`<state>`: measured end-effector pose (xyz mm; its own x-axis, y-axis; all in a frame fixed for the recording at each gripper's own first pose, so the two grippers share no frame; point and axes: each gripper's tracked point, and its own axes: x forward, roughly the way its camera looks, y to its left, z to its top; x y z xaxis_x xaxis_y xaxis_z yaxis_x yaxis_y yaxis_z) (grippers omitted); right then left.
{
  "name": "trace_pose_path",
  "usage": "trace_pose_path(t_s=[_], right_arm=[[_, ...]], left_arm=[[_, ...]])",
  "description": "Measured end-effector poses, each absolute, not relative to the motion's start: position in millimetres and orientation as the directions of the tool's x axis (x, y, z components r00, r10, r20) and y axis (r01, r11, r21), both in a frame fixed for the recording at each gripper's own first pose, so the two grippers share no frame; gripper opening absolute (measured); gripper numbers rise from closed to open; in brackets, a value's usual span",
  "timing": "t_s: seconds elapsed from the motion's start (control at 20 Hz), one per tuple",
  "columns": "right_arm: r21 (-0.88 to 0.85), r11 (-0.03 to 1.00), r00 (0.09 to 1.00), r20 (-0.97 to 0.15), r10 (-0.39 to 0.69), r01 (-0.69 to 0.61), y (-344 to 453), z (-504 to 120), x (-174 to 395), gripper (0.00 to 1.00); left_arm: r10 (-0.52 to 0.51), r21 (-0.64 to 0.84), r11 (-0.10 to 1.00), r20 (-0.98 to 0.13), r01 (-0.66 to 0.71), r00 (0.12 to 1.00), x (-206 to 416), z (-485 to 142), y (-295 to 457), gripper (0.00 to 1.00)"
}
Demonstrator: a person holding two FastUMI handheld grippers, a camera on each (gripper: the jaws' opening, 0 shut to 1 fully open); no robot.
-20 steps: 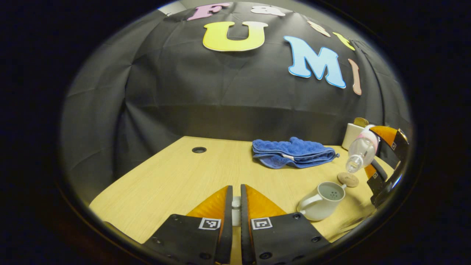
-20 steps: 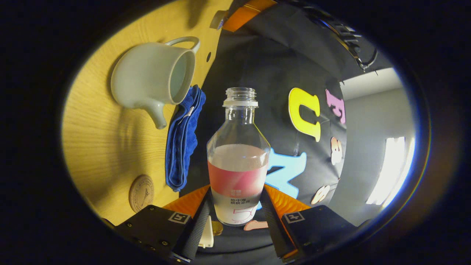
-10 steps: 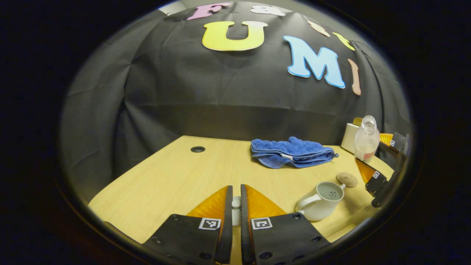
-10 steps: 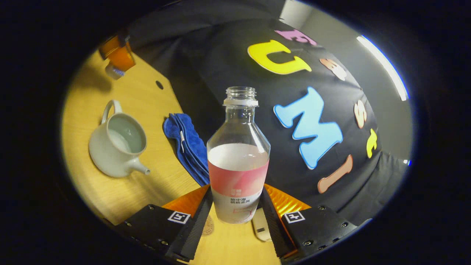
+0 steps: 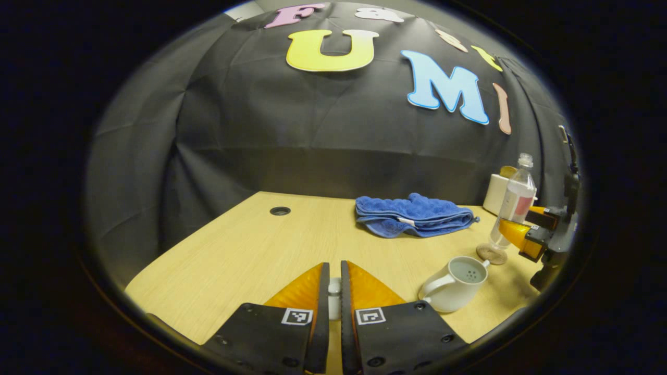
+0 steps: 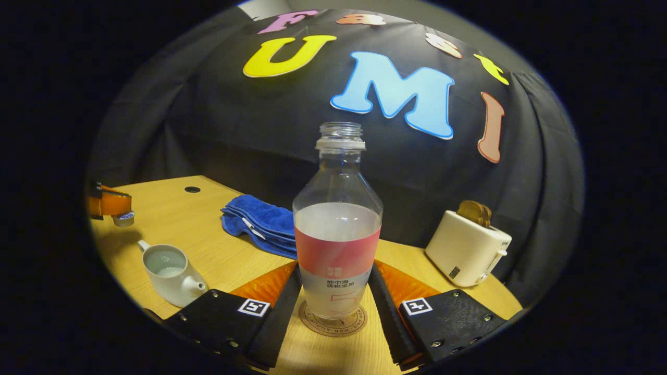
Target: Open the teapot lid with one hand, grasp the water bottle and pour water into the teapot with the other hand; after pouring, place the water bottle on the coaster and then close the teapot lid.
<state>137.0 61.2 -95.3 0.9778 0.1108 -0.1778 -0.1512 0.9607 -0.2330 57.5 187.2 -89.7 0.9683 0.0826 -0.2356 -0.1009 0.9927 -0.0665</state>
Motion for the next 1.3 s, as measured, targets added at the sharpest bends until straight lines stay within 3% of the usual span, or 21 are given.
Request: trace_pose_path(t_s=[0.4,0.95,1.1,1.3], right_arm=[[-0.072,0.989,0.967,-0.231,0.112,-0.132,56.0,-115.8,146.4,0.77],[-0.015,0.994,0.968,-0.228,0.101,-0.107,50.8,-111.5,147.1,0.80],[-0.008,0.995,0.972,-0.213,0.099,-0.103,49.6,-104.4,145.4,0.94],[-0.023,0.995,0.980,-0.174,0.091,-0.096,47.3,-91.6,131.4,0.94]], left_arm=[[0.094,-0.059,0.992,-0.241,-0.111,0.966,58.9,-92.9,189.8,0.17],[0.090,-0.054,0.993,-0.250,-0.106,0.964,59.6,-96.4,187.5,0.17],[0.084,-0.054,0.994,-0.244,-0.100,0.966,59.4,-94.9,184.8,0.17],[0.071,-0.049,0.995,-0.237,-0.085,0.969,60.0,-92.6,178.0,0.17]])
